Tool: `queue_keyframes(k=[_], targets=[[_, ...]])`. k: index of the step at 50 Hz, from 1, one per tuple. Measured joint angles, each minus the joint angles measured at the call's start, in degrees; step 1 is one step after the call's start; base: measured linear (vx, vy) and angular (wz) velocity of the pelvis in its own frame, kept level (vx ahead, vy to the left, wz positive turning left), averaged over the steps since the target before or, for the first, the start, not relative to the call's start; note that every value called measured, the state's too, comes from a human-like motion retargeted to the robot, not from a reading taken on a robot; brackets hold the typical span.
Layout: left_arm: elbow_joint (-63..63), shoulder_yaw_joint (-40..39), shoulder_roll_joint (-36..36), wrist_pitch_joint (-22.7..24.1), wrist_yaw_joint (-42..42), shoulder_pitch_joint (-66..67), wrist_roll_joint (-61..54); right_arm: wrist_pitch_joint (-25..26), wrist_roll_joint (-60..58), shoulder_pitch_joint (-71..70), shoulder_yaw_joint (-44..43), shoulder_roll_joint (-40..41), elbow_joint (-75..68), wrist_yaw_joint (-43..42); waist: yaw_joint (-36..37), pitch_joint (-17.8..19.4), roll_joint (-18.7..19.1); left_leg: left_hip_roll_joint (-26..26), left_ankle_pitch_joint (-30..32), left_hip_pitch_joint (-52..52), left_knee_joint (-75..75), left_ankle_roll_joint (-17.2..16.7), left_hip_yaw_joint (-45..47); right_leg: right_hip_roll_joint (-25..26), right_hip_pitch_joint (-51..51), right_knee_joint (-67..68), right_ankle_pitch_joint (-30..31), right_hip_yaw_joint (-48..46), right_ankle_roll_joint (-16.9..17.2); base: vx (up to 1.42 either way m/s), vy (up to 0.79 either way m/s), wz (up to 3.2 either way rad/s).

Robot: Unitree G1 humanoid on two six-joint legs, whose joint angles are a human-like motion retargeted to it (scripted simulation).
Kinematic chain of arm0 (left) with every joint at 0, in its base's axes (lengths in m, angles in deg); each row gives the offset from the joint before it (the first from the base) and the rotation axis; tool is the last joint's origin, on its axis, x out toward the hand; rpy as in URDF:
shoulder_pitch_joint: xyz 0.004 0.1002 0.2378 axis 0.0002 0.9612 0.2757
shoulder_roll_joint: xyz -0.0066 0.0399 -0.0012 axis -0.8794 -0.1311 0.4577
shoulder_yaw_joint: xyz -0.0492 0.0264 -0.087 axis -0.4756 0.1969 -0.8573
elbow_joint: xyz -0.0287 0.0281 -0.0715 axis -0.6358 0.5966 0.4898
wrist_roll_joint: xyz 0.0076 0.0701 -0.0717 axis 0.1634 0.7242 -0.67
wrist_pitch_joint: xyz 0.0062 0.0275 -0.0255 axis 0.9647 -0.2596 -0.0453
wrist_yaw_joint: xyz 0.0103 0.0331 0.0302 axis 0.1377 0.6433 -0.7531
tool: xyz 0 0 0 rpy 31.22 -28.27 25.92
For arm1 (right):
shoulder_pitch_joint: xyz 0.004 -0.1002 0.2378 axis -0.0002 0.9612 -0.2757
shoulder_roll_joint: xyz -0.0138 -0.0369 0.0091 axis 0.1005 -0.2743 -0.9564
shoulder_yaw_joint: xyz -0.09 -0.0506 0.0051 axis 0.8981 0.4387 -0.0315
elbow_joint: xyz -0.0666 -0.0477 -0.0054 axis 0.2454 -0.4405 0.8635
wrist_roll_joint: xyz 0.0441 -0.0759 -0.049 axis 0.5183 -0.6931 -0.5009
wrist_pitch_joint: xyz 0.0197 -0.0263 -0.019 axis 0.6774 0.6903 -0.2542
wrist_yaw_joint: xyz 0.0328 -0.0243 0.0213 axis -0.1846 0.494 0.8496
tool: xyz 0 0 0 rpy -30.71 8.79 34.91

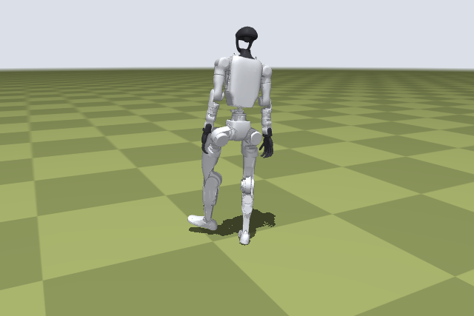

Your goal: In place motions

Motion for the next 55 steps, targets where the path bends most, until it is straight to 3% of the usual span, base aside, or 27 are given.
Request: queue_keyframes(k=[2,7,12,15,17,19,25,30,33,38,43,47,50,53,55], targets=[[0.9,0.0,0.0,-0.1,-0.9,-0.2,-0.2,-0.2,0.6,1.0,-1.3,-0.3,-0.1,1.0,-1.6,-1.0,0.2,-0.1,1.0,1.8,0.8,0.5,8.2,-0.3,1.0,-1.0,-0.1,-7.4,1.0,-0.44,0.21,4.21],[2.1,1.2,-1.4,0.5,-1.0,-0.3,0.2,0.2,0.9,4.6,-4.1,-0.2,-2.0,0.6,0.5,-4.3,-3.2,-0.7,1.3,4.3,6.8,6.6,10.1,-3.0,2.7,-2.5,1.5,-18.9,3.9,-0.30,0.24,3.28],[2.3,-0.1,-2.8,0.5,-1.3,0.6,1.0,1.1,-1.0,6.9,-5.6,0.9,-4.5,0.0,1.8,-9.7,-6.4,-0.3,1.7,7.7,9.3,9.3,18.0,-3.6,0.9,-3.8,4.2,-29.7,5.2,-0.24,0.24,2.86],[3.6,-2.1,-2.4,0.2,-1.6,1.1,0.2,1.2,-1.8,7.9,-6.5,1.6,-4.5,-0.1,3.0,-12.4,-6.6,-1.4,4.1,7.3,7.3,9.0,13.3,-2.4,-0.2,-4.2,5.9,-34.6,5.2,-0.11,0.24,1.97],[4.3,-3.4,-2.0,-0.2,-2.1,1.9,0.2,0.8,-1.3,8.6,-6.8,1.7,-4.5,0.1,6.5,-12.8,-6.3,-2.8,5.2,7.7,3.7,5.4,7.5,-1.1,0.4,-3.7,7.1,-35.9,5.2,0.01,0.40,0.83],[5.0,-4.6,-1.4,-0.5,-2.6,2.7,0.2,0.7,-1.1,8.6,-6.9,1.6,-4.6,0.5,8.8,-12.9,-7.2,-5.7,5.2,6.3,1.7,9.3,1.9,-1.6,1.4,-3.4,8.7,-37.3,5.2,0.06,0.27,0.76],[7.1,-7.1,-2.1,-0.9,-4.4,4.3,0.3,-1.0,-1.5,7.1,-5.3,1.9,-2.2,2.0,12.6,-9.3,-6.9,-7.9,4.2,10.0,-1.3,11.6,-3.8,-1.5,8.0,-0.4,14.0,-40.2,5.2,0.10,0.23,0.69],[11.0,-8.0,-3.0,-2.2,-5.7,5.3,0.1,-2.9,-5.2,7.3,-3.4,1.8,1.5,-1.1,6.7,-7.2,-3.2,-5.1,4.1,12.1,-0.7,12.9,-10.6,-2.9,11.5,11.4,23.8,-31.2,3.4,0.18,0.15,1.64],[12.6,-9.0,-4.1,-3.9,-5.7,3.6,1.1,-3.4,-4.4,6.5,-2.7,1.9,1.3,-1.7,4.3,-6.8,-0.7,-1.4,5.9,9.3,-0.6,13.1,-15.1,-1.1,5.5,19.6,25.7,-21.3,5.1,-0.10,-0.08,1.37],[10.7,-8.8,-5.6,-5.5,-0.7,1.6,2.8,-2.6,-2.6,5.2,-2.9,2.4,-0.2,1.0,5.8,-5.9,-1.3,3.3,9.2,5.3,0.2,11.1,-17.9,6.2,-7.1,27.6,22.2,-2.2,5.2,-0.12,-0.44,0.65],[9.9,-8.4,-6.1,-7.0,4.5,1.2,4.5,-2.6,-3.1,5.8,-2.0,3.4,0.0,0.7,3.8,-5.3,-1.7,0.0,9.1,6.7,-2.4,12.1,-23.5,3.6,-8.5,22.5,19.5,4.4,5.2,0.25,0.14,1.49],[10.2,-8.3,-4.8,-7.1,2.6,2.0,3.7,-2.4,-3.8,6.3,-1.3,3.3,-0.1,0.2,1.1,-4.3,-3.6,-5.6,8.5,9.8,-4.0,13.2,-26.7,-0.1,-8.2,13.6,10.9,12.3,4.8,0.21,0.13,1.56],[10.2,-8.3,-4.2,-6.7,1.9,2.4,2.9,-2.3,-3.2,6.0,-0.9,3.6,0.3,0.1,1.0,-3.2,-4.8,-7.2,7.9,11.1,-3.7,13.1,-28.3,-0.2,-9.1,5.8,4.1,20.1,0.5,0.09,-0.08,0.83],[10.5,-7.7,-4.4,-6.4,1.7,2.9,3.2,-2.4,-2.3,6.1,-0.6,4.2,0.4,0.3,1.3,-2.1,-5.5,-8.0,7.1,13.3,-3.2,13.0,-30.6,-0.4,-7.4,-1.0,4.6,19.7,-4.9,0.13,-0.16,0.67],[10.7,-7.7,-4.8,-6.5,1.5,3.5,4.4,-2.3,-2.5,6.4,-0.4,4.4,0.2,0.9,2.7,-3.0,-6.5,-9.0,6.4,14.0,-2.9,12.8,-31.4,-2.0,-4.8,-1.3,3.6,10.9,-3.7,0.21,-0.17,0.43]])
